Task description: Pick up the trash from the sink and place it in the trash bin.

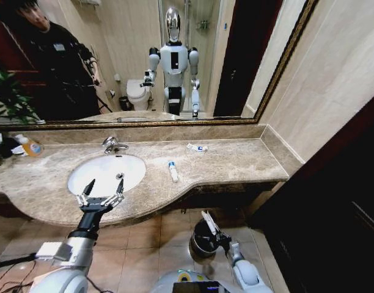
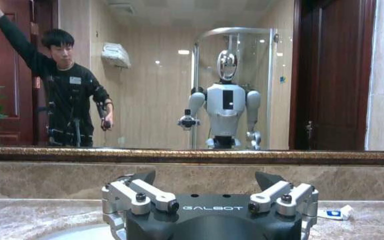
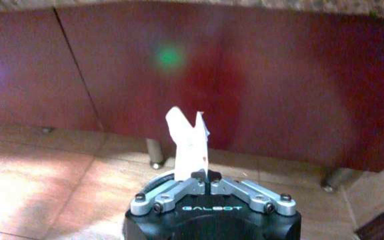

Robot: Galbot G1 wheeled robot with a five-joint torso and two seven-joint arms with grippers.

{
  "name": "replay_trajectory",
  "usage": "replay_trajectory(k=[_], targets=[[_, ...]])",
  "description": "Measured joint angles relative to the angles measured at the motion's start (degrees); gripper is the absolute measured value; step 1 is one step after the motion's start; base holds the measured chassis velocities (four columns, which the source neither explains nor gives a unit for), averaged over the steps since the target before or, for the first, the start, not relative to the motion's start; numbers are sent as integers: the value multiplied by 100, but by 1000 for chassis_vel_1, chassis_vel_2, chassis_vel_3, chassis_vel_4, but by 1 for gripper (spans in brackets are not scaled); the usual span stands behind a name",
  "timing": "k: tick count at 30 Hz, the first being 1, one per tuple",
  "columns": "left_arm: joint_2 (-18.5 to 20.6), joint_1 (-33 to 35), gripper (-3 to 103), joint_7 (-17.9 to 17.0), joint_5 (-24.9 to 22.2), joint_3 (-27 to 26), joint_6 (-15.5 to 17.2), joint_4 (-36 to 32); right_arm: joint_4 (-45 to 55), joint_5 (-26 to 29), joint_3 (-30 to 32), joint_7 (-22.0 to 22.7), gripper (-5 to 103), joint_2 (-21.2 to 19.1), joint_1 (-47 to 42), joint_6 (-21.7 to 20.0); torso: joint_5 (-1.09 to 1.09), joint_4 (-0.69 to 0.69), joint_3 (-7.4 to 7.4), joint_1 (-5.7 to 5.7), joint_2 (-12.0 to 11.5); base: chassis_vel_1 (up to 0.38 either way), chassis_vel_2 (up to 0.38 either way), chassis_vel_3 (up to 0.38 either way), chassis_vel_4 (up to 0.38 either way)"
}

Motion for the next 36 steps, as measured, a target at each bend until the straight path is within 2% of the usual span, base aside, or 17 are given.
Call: replay_trajectory(k=[7, 18, 19, 20, 22, 23, 26, 27, 29, 30, 32, 33, 36], targets=[[0, 0, 100, 0, 0, 0, 0, 0, -488, -23, -25, 129, 0, -23, 88, 353, 0, 0, 0, 0, 0, 0, 0, 0, 0], [0, 0, 100, 0, 0, 0, 0, 0, -334, -146, -57, 127, -1, 79, 33, 286, 0, 0, 0, 0, 0, 0, 0, 0, 0], [0, 0, 100, 0, 0, 0, 0, 0, -367, -223, -56, 128, 5, 97, 36, 300, 0, 0, 0, 0, 0, 0, 0, 0, 0], [0, 0, 100, 0, 0, 0, 0, 0, -367, -223, -56, 128, 5, 97, 36, 300, 0, 0, 0, 0, 0, 0, 0, 0, 0], [0, 0, 100, 0, 0, 0, 0, 0, -428, -308, -54, 144, 15, 121, 39, 340, 0, 0, 0, 0, 0, 0, 0, 0, 0], [0, 0, 100, 0, 0, 0, 0, 0, -428, -308, -54, 144, 15, 121, 39, 340, 0, 0, 0, 0, 0, 0, 0, 0, 0], [0, 0, 100, 0, 0, 0, 0, 0, -442, -352, -54, 213, 31, 158, 44, 357, 0, 0, 0, 0, 0, 0, 0, 0, 0], [0, 0, 100, 0, 0, 0, 0, 0, -442, -352, -54, 213, 31, 158, 44, 357, 0, 0, 0, 0, 0, 0, 0, 0, 0], [0, 0, 100, 0, 0, 0, 0, 0, -405, -366, -54, 252, 42, 163, 39, 355, 0, 0, 0, 0, 0, 0, 0, 0, 0], [0, 0, 100, 0, 0, 0, 0, 0, -377, -368, -54, 262, 42, 164, 34, 349, 0, 0, 0, 0, 0, 0, 0, 0, 0], [0, 0, 100, 0, 0, 0, 0, 0, -299, -369, -58, 291, 52, 174, 11, 331, 0, 0, 0, 0, 0, 0, 0, 0, 0], [0, 0, 100, 0, 0, 0, 0, 0, -299, -369, -58, 291, 52, 174, 11, 331, 0, 0, 0, 0, 0, 0, 0, 0, 0], [0, 0, 100, 0, 0, 0, 0, 0, -193, -369, -64, 303, 63, 196, -34, 282, 0, 0, 0, 0, 0, 0, 0, 0, 0]])
